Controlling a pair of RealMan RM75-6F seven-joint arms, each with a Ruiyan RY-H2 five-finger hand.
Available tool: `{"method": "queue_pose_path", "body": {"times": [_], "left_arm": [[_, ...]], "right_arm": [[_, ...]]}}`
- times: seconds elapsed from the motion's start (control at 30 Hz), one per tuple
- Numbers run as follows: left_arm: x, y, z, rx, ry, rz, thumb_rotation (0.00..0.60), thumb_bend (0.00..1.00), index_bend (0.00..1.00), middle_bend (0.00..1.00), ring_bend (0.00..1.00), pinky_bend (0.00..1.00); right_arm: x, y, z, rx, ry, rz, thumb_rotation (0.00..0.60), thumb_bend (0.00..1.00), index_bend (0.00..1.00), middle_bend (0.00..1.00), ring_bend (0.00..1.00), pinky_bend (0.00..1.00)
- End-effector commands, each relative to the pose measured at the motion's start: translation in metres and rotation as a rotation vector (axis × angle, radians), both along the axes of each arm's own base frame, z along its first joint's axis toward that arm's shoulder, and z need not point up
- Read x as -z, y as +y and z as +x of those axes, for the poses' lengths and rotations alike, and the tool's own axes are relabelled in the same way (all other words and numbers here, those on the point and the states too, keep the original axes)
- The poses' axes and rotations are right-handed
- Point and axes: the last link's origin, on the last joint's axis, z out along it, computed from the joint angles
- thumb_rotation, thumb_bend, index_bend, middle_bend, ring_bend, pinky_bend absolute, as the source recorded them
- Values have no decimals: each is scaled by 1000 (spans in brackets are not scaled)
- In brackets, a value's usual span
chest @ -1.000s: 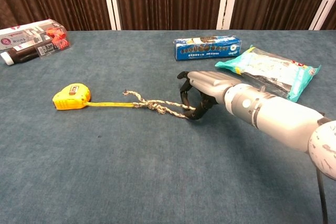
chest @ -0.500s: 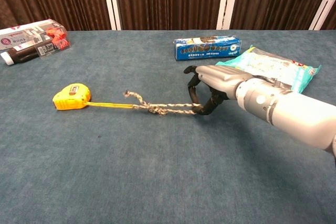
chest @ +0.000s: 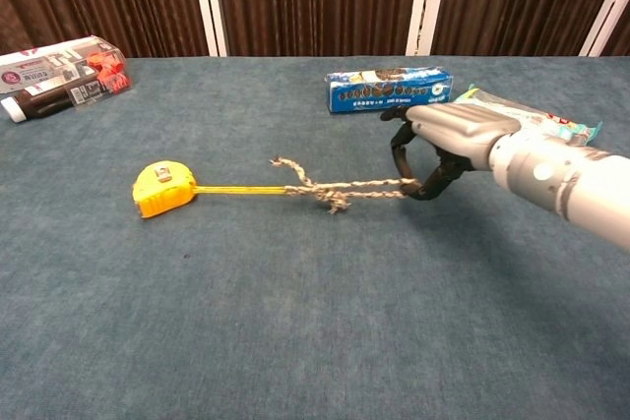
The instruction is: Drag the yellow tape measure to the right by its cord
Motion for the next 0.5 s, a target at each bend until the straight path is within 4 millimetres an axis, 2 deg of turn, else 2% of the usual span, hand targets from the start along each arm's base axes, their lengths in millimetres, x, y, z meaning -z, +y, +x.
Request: {"method": "queue_pose_path", "body": {"times": [0.03,0.27,0.5], "left_arm": [[0,0,0,2,1,1,600,428,123,0,0,101],[-1,0,0,7,-3,12,600,428,123,0,0,100],[0,1,2,8,3,1,600,427,123,0,0,100]], "right_arm": [[-11,1,-10,5,14,-22,600,530,812,148,70,0],[-47,9,-37,8,47,-91,600,531,822,148,71,0],[-91,25,-75,54,82,-165,600,531,823,148,70,0]]}}
